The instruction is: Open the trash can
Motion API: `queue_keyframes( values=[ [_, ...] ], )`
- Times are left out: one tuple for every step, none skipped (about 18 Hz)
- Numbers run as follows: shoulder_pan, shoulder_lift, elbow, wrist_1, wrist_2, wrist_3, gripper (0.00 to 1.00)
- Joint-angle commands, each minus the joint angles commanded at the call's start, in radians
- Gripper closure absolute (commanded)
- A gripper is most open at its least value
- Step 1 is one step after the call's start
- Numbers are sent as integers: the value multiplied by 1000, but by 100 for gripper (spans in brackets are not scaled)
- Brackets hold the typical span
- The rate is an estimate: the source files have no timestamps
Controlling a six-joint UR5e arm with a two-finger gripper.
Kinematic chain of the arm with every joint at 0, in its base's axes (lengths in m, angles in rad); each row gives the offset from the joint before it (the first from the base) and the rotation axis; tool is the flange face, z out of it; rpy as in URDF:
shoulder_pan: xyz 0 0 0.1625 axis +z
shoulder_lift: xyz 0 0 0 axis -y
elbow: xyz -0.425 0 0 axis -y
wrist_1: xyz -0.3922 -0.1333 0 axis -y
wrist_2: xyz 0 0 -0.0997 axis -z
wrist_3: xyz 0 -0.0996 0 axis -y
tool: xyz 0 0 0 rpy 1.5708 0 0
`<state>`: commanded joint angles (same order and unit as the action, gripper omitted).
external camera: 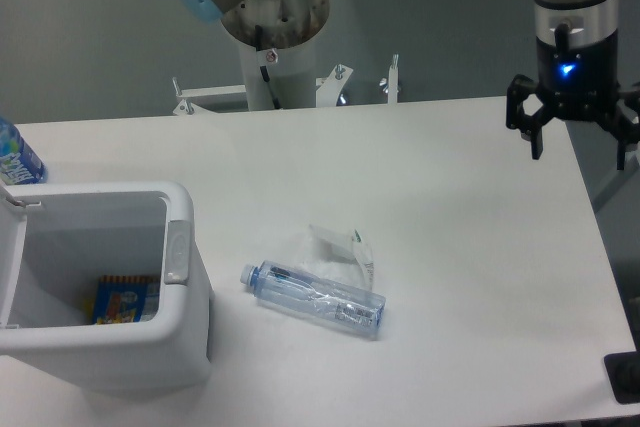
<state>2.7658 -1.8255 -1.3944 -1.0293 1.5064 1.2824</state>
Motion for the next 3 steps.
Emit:
queue_keyframes(
  values=[
    [0, 2, 0, 0, 0, 0, 0],
    [0, 2, 0, 0, 0, 0, 0],
    [0, 3, -2, 0, 0, 0, 0]
  ],
)
